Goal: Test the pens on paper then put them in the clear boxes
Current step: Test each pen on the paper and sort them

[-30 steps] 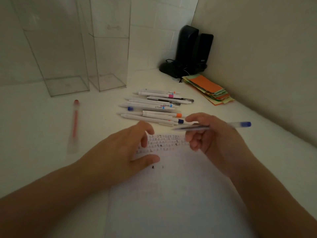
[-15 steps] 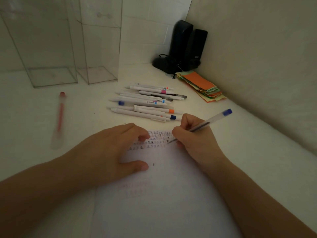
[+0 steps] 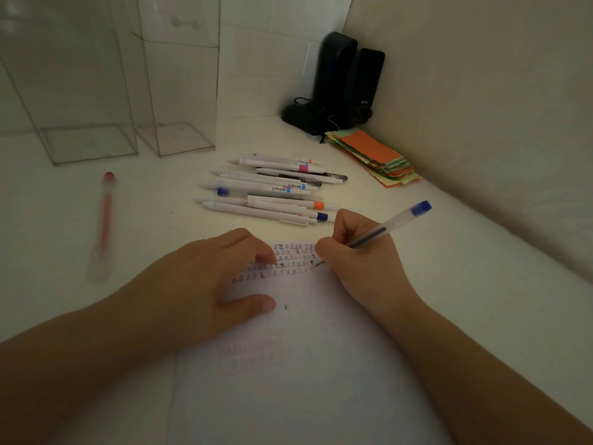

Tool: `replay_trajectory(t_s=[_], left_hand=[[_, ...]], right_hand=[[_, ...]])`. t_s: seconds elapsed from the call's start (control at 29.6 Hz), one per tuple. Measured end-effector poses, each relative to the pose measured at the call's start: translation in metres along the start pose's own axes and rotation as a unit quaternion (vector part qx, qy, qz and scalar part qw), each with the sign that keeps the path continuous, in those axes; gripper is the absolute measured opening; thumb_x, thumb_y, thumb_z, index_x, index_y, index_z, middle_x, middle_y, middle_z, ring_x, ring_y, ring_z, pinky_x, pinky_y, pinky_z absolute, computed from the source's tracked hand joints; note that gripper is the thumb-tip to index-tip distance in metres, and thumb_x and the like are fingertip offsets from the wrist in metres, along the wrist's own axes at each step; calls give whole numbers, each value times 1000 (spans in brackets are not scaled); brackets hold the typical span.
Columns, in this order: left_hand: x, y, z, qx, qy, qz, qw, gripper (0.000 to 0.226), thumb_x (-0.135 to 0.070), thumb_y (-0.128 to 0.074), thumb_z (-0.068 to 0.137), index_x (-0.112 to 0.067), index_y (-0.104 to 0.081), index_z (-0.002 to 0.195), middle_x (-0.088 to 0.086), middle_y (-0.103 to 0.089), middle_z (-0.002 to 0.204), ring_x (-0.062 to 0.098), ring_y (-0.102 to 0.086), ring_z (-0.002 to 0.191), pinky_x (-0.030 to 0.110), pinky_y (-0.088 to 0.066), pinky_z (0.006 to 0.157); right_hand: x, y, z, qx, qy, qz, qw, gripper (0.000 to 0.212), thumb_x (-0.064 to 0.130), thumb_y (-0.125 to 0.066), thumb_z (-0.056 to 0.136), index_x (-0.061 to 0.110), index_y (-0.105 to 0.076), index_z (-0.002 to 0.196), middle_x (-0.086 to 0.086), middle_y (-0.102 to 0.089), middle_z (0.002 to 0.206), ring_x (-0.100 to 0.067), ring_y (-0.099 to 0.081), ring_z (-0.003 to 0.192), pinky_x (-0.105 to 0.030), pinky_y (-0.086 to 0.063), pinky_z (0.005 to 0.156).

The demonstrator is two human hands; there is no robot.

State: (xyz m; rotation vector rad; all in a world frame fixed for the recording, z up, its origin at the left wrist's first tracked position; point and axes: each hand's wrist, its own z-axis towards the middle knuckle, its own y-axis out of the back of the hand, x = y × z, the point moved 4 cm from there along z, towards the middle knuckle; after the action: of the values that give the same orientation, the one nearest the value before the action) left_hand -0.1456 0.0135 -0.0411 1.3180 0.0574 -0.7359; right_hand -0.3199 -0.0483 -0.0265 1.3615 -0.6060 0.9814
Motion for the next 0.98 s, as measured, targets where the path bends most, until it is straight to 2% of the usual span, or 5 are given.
replay_trajectory(t_s=[0.14,0.34,0.54,0.71,0.98], left_hand=[[0,0,0,5,0,0,1000,45,-69,-36,69,-44,-43,106,-29,-45,104,-3,-46,94,8,-35,75],[0,0,-1,3,-3,6,1000,43,-67,-38,71,-44,-42,106,-28,-45,105,-2,-46,96,7,-35,74],[-1,0,-1,3,1,4,1000,45,-69,-35,68,-44,-44,105,-30,-44,103,-4,-47,89,7,-34,72],[-1,0,0,6,2,3,1000,45,-68,-36,68,-44,-44,105,-30,-44,104,-4,-46,91,7,-34,74],[-2,1,-1,4,-2,3,1000,45,-68,-36,68,-44,-45,105,-29,-45,104,-3,-47,92,8,-35,74]], right_hand=[[-1,0,1,2,1,-8,1000,25,6,-61,78,9,-42,61,-8,-43,56,-6,-39,48,-8,-34,42],[-1,1,1,10,0,-3,1000,23,5,-60,77,7,-44,62,-12,-43,58,-11,-40,53,-8,-34,43],[0,1,0,19,-9,-7,1000,26,6,-61,78,10,-42,60,-6,-43,54,-6,-40,48,-6,-33,41],[0,1,0,19,-15,-9,1000,26,7,-62,77,9,-43,60,-19,-48,62,-14,-43,55,-10,-34,44],[2,2,-1,15,5,-21,1000,25,4,-59,78,8,-41,61,-19,-47,62,-15,-42,56,-10,-33,43]])
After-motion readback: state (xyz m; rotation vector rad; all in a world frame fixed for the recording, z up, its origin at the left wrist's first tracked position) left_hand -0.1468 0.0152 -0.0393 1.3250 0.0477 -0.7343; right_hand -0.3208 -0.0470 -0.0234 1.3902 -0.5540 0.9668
